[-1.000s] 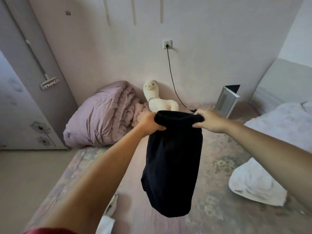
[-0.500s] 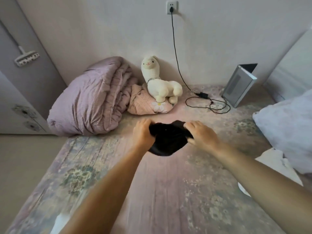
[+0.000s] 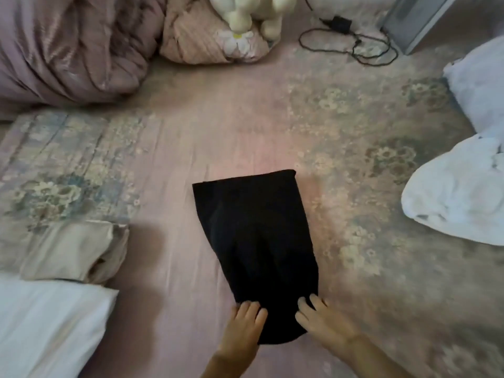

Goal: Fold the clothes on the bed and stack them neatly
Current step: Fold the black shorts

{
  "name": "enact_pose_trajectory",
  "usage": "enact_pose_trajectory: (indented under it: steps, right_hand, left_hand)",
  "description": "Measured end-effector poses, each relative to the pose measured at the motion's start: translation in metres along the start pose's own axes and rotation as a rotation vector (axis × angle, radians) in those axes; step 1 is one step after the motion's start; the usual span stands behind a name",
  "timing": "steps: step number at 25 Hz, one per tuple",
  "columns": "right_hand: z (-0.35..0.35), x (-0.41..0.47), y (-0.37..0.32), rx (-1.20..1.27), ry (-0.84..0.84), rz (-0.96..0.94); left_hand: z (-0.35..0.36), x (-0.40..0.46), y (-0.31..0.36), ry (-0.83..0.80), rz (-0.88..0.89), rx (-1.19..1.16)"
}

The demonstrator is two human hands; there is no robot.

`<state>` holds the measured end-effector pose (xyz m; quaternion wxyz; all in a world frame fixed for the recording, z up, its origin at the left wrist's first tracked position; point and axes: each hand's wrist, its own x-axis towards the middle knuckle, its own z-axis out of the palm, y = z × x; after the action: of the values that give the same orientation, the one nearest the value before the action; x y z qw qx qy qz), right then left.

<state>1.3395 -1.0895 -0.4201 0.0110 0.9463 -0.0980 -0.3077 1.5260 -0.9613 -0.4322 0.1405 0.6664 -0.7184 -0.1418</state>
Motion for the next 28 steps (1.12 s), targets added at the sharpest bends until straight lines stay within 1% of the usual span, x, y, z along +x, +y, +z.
enact_pose_trajectory:
  steps: [1,3,4,5,6,8,10,12,13,15,16,17,18,19,20,21,22,23,24,25,26,28]
  right_hand:
    - [0.021,-0.004,-0.013,0.034,-0.039,-0.009]
    - [0.054,-0.02,-0.031,0.094,-0.052,-0.009]
    - [0.064,-0.03,-0.036,0.13,-0.04,0.019]
    - [0.07,-0.038,-0.038,0.151,-0.024,0.053]
    - [0.077,-0.047,-0.038,0.168,-0.019,0.075]
    - [0.085,-0.065,-0.028,0.175,-0.085,0.129]
    - [0.089,-0.085,-0.008,0.134,-0.097,0.189]
    - [0.098,-0.1,0.018,0.076,-0.095,0.187]
    - [0.101,-0.101,0.036,0.031,-0.092,0.207]
    - [0.108,-0.095,0.07,-0.04,-0.128,0.271]
    - [0.108,-0.089,0.081,-0.041,-0.169,0.31]
    - [0.105,-0.083,0.082,0.014,-0.191,0.362]
    - [0.103,-0.077,0.074,0.121,-0.146,0.441]
    - [0.101,-0.071,0.059,0.233,-0.025,0.537]
    - [0.099,-0.067,0.034,0.266,0.166,0.613]
    - [0.096,-0.06,0.001,0.263,0.358,0.649]
    - [0.092,-0.05,-0.033,0.284,0.51,0.622]
    - [0.09,-0.039,-0.064,0.32,0.58,0.565]
    - [0.089,-0.025,-0.09,0.373,0.536,0.494]
    - [0.089,-0.014,-0.108,0.411,0.454,0.44]
    - [0.089,-0.006,-0.119,0.428,0.371,0.431]
    - [0.09,0.002,-0.121,0.432,0.239,0.504]
  left_hand:
    - [0.018,-0.009,0.005,0.003,0.042,0.048]
    - [0.043,-0.027,0.022,0.003,0.102,0.14]
    - [0.051,-0.035,0.032,0.021,0.107,0.143]
    - [0.056,-0.039,0.043,0.004,0.081,0.107]
    - [0.058,-0.044,0.054,-0.105,0.034,0.044]
    - [0.058,-0.049,0.083,-0.39,-0.02,-0.111]
    - [0.061,-0.05,0.105,-0.637,-0.005,-0.169]
    - [0.066,-0.044,0.126,-0.749,0.034,-0.145]
    - [0.067,-0.044,0.127,-0.716,0.107,-0.176]
    - [0.061,-0.044,0.104,-0.492,0.204,-0.148]
    - [0.054,-0.042,0.084,-0.366,0.243,-0.073]
    - [0.048,-0.041,0.06,-0.275,0.275,0.034]
    - [0.042,-0.04,0.035,-0.235,0.293,0.14]
    - [0.034,-0.038,0.011,-0.25,0.296,0.237]
    - [0.03,-0.036,-0.008,-0.295,0.293,0.317]
    - [0.028,-0.033,-0.021,-0.351,0.293,0.379]
    - [0.028,-0.029,-0.031,-0.39,0.288,0.415]
    - [0.031,-0.025,-0.038,-0.411,0.285,0.431]
    - [0.035,-0.022,-0.044,-0.417,0.29,0.432]
    - [0.038,-0.02,-0.05,-0.413,0.297,0.426]
    - [0.039,-0.019,-0.057,-0.406,0.308,0.425]
    - [0.037,-0.021,-0.074,-0.424,0.365,0.482]
